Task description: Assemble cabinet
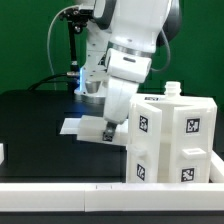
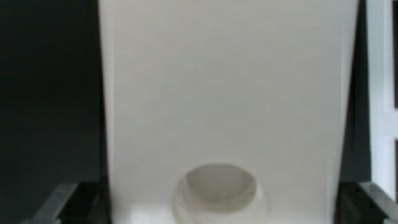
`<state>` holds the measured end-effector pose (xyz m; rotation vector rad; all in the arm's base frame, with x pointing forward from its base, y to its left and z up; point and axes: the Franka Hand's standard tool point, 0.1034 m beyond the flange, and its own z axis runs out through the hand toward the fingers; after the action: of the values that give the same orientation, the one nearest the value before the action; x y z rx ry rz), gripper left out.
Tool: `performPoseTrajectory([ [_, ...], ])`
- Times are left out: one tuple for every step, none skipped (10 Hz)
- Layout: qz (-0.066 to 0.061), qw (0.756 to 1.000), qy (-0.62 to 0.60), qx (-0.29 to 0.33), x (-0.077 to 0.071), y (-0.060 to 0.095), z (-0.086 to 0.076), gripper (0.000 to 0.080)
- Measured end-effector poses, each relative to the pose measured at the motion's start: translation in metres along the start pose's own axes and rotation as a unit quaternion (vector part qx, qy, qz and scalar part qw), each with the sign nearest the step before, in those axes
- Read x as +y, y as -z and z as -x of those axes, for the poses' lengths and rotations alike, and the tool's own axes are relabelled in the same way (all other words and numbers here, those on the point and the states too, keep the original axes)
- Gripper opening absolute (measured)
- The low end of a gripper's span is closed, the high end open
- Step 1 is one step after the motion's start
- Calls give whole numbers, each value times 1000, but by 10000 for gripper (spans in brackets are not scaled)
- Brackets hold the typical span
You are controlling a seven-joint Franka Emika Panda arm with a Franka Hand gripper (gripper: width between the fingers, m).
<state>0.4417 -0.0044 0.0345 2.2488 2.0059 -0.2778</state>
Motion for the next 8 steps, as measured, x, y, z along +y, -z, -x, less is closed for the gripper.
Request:
performPoseTrajectory([
  [-1, 1000, -2, 0, 0, -1, 1, 550],
  [-1, 1000, -2, 0, 0, -1, 1, 550],
  [-9, 1000, 4, -2, -1, -2, 7, 550],
  [-41, 999, -4, -14, 3, -5, 41, 550],
  [-46, 999, -2, -16, 11, -10, 62, 550],
  [-55, 998, -6, -21, 20, -19, 84, 550],
  [-64, 997, -14, -30, 33, -28, 97, 550],
  [-61, 997, -36, -35, 40, -30, 98, 550],
])
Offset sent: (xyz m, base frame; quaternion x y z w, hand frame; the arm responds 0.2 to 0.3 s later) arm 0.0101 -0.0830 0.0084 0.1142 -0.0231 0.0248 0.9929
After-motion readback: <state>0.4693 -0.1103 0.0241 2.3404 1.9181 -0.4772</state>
